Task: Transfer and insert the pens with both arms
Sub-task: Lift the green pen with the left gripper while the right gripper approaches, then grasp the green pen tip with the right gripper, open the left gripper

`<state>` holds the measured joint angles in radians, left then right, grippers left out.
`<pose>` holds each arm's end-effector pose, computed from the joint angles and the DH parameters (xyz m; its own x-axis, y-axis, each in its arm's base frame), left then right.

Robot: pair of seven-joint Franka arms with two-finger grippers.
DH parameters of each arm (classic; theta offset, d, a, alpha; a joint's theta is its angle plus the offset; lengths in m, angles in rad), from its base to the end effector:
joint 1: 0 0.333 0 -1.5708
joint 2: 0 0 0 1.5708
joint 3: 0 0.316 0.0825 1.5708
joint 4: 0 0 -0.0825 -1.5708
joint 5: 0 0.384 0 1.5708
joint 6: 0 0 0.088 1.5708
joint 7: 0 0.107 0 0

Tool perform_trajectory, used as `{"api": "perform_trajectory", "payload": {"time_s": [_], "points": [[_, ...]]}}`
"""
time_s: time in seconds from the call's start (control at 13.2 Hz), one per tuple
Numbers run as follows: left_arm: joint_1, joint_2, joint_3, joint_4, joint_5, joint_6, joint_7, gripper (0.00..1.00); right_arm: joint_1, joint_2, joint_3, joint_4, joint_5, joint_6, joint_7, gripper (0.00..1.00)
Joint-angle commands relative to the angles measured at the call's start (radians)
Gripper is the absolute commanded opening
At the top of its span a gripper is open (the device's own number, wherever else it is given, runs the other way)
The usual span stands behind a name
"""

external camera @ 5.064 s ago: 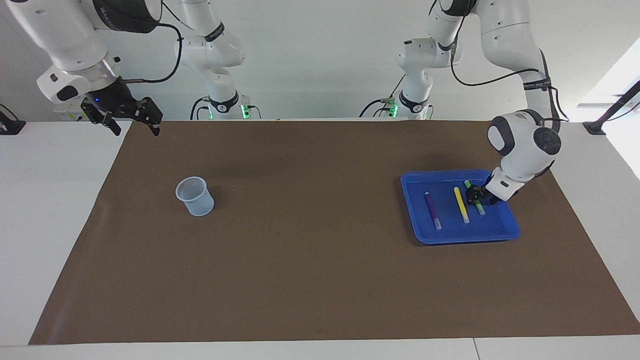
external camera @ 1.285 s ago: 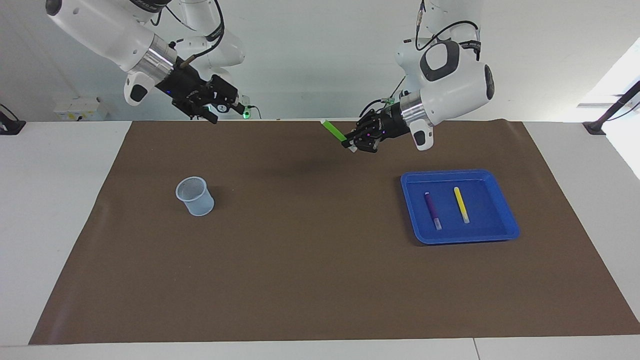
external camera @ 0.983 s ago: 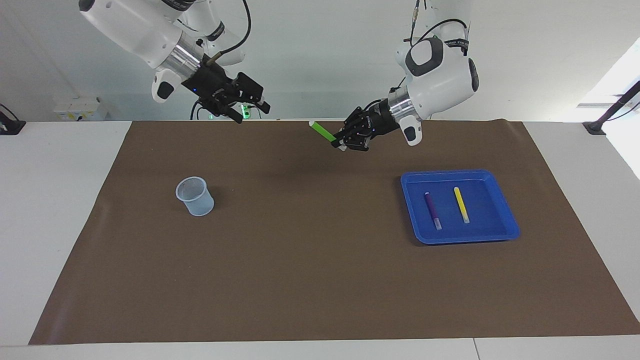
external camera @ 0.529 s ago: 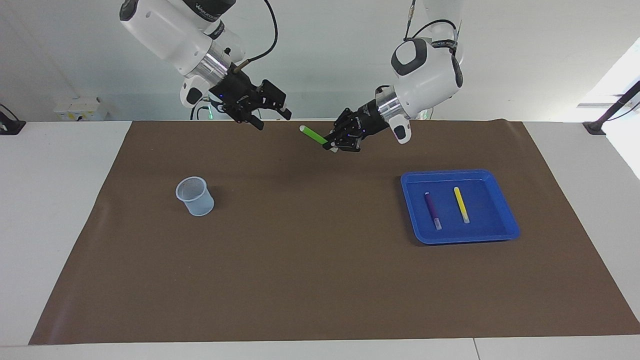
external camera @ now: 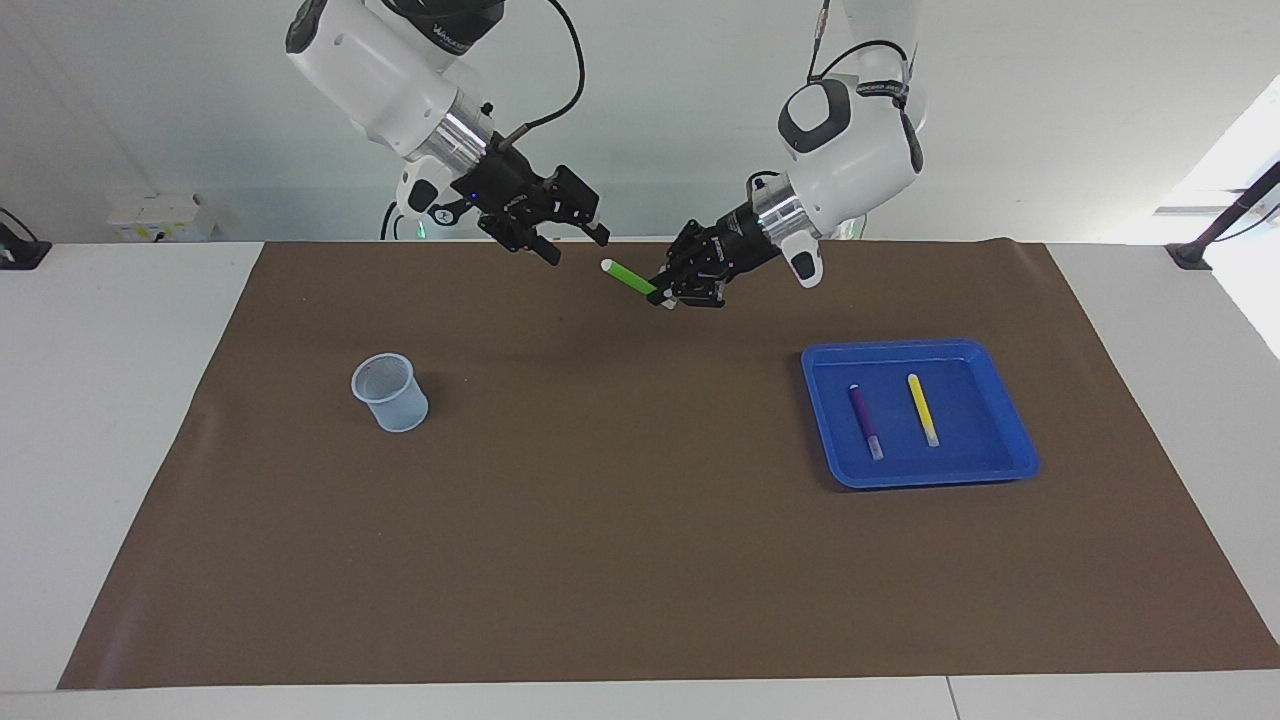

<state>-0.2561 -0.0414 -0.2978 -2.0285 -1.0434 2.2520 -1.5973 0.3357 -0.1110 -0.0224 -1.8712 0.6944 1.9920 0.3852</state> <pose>0.4735 -0.3233 0.5033 -0.0553 0.6199 -0.7827 0.9985 0.0386 -0.0399 0.5137 0.2073 0.5951 0.9629 -0.2460 -0.1108 -0.2590 -0.7275 -0.6353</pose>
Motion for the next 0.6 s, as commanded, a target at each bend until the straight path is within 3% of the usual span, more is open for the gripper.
{"api": "perform_trajectory", "payload": {"time_s": [0.0, 0.15, 0.53], "points": [[-0.012, -0.034, 0.006, -0.038, -0.023, 0.026, -0.012, 0.0, 0.025, -0.019, -0.001, -0.059, 0.025, 0.074, 0.009, 0.84], [-0.012, -0.034, 0.006, -0.038, -0.023, 0.029, -0.012, 0.0, 0.045, -0.003, -0.001, -0.059, 0.027, 0.105, 0.012, 0.72], [-0.012, -0.034, 0.006, -0.038, -0.029, 0.037, -0.012, 0.0, 0.071, -0.001, -0.001, -0.059, 0.027, 0.125, 0.021, 0.65]]}}
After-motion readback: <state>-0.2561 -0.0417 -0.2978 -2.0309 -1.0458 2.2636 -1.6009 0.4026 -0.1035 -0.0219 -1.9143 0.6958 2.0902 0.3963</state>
